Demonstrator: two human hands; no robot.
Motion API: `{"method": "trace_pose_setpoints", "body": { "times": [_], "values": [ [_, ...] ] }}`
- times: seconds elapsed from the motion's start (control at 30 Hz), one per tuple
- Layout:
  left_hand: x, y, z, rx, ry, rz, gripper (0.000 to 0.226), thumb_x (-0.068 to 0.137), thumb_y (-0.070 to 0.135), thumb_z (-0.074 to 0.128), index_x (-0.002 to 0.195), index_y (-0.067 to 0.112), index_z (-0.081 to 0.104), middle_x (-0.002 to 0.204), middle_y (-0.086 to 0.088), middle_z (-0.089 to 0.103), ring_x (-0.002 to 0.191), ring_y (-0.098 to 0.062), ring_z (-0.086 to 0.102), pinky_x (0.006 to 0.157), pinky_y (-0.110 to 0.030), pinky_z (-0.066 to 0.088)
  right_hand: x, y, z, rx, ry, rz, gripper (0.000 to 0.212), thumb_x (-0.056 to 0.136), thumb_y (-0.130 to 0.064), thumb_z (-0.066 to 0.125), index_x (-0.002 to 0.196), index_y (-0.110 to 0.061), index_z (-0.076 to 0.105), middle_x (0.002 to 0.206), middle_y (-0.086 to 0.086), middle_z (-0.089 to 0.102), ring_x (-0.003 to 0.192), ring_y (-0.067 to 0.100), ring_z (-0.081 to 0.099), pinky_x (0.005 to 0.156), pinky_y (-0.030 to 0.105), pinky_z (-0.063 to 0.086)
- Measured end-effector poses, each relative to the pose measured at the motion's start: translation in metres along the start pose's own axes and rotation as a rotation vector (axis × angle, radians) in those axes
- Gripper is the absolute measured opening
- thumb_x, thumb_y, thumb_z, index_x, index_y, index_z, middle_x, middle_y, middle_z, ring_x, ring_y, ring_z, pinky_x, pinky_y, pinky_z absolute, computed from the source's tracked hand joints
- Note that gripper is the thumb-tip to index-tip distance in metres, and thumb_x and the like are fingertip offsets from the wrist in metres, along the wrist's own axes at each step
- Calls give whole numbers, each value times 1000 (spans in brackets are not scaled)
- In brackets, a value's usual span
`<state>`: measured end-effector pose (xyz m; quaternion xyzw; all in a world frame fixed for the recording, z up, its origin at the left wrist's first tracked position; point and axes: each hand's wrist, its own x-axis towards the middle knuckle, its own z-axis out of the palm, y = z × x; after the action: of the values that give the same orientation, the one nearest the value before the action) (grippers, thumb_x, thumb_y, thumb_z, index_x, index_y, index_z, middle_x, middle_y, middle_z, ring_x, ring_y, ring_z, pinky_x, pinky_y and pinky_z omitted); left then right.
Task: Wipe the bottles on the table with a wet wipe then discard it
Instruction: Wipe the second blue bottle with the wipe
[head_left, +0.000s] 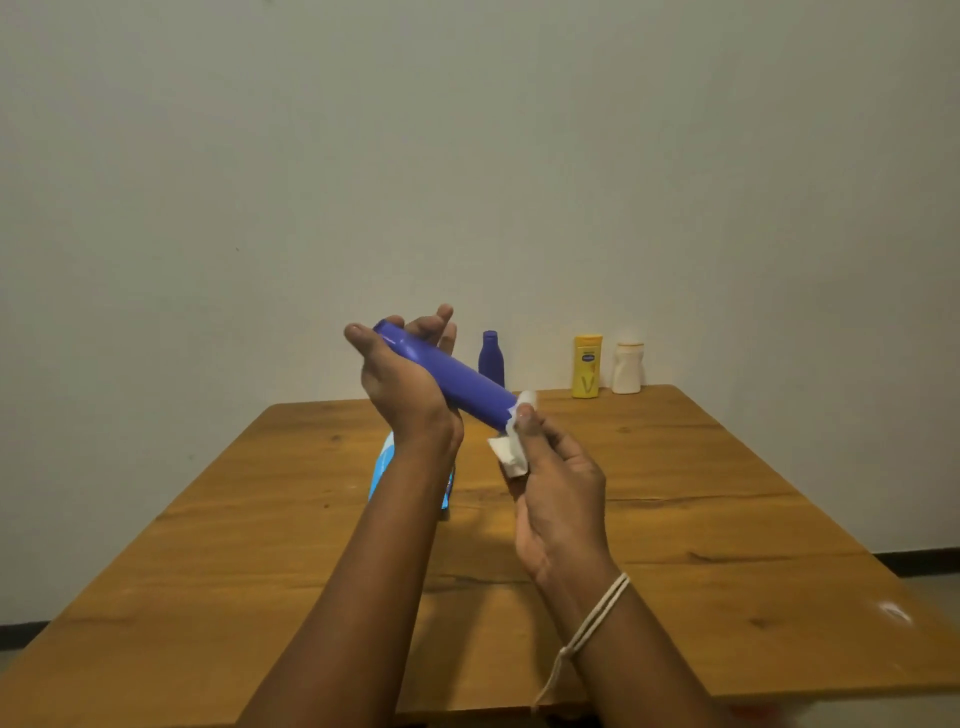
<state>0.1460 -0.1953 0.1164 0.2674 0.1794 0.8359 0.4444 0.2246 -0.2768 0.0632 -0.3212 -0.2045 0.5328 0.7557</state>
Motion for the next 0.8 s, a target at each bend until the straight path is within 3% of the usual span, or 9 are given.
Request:
{"method": "trace_pose_setpoints", "body": {
  "times": [0.27, 0.37, 0.47, 0.53, 0.6, 0.7, 0.8],
  "values": [
    [-4, -21, -16, 140, -95, 37, 43, 106, 54, 35, 104, 16, 56, 68, -2, 67, 69, -21, 72, 73, -33, 61, 30, -4, -13, -24, 42, 153, 15, 86, -17, 74, 100, -16, 68, 108, 13, 69, 100, 25, 68, 69, 31, 57],
    [4, -38, -15, 232, -153, 108, 44, 104, 57, 38, 104, 17, 58, 71, -1, 70, 73, -23, 74, 76, -32, 62, 38, 8, -28, -99, 14, 193, 15, 82, -17, 78, 95, -12, 72, 101, 13, 73, 93, 25, 71, 66, 32, 57],
    [18, -60, -13, 412, -213, 119, 42, 90, 61, 55, 103, 21, 60, 80, 0, 76, 85, -21, 77, 76, -28, 63, 50, 11, -46, -147, -14, 218, 13, 79, -16, 79, 89, -8, 75, 86, 12, 77, 79, 21, 72, 61, 33, 59],
    [31, -80, -14, 574, -304, 84, 28, 90, 49, 69, 98, 23, 61, 81, 7, 74, 78, -9, 73, 67, -20, 58, 70, 7, -58, -209, 1, 178, 13, 79, -15, 80, 87, -7, 75, 85, 11, 77, 77, 20, 71, 66, 35, 59],
    [47, -101, -13, 716, -425, 0, 19, 94, 40, 71, 96, 23, 63, 84, 4, 68, 73, -8, 64, 64, -24, 53, 93, 1, -69, -272, 29, 126, 15, 80, -15, 81, 89, -6, 75, 89, 12, 77, 79, 19, 70, 70, 35, 59],
    [74, -138, -6, 974, -658, -156, 32, 95, 50, 64, 109, 21, 61, 115, -13, 61, 87, -19, 63, 73, -30, 50, 131, -7, -84, -382, 56, 81, 19, 81, -20, 81, 95, -10, 76, 92, 7, 78, 82, 17, 71, 63, 28, 56],
    [103, -176, 1, 1220, -840, -180, 40, 91, 52, 68, 116, 22, 61, 110, 0, 66, 95, -17, 65, 77, -29, 49, 169, -12, -94, -517, 60, 34, 15, 82, -27, 80, 94, -19, 76, 92, -1, 77, 87, 15, 71, 60, 24, 55]
  ]
}}
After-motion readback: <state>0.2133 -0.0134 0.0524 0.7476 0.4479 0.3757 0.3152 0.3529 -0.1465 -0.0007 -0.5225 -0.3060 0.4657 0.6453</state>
